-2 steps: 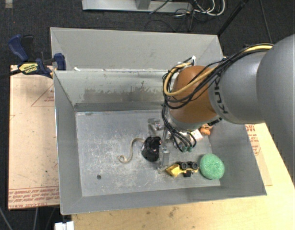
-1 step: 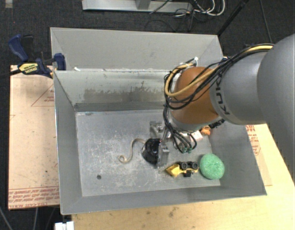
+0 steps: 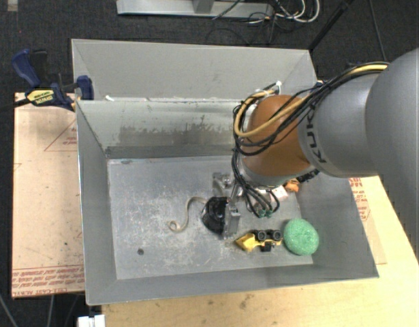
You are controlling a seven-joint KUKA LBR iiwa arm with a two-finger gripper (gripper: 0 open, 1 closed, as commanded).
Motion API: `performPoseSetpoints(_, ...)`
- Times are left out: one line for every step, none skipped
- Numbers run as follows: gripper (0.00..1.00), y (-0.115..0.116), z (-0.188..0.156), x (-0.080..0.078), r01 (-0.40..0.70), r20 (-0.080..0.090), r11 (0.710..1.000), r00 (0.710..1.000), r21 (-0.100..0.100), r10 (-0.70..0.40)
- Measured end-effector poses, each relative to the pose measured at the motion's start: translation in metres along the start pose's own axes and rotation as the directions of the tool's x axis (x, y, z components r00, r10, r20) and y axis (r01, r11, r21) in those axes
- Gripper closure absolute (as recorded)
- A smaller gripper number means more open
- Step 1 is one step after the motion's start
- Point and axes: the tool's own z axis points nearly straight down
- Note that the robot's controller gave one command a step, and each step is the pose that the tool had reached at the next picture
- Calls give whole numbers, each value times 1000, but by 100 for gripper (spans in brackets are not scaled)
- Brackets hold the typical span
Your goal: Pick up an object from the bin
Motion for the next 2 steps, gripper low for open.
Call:
performPoseSetpoints(100, 0, -4, 1, 0, -5, 1000, 1000, 0, 0)
performPoseSetpoints(100, 0, -22, 2, 0, -16, 1000, 1000, 2, 0)
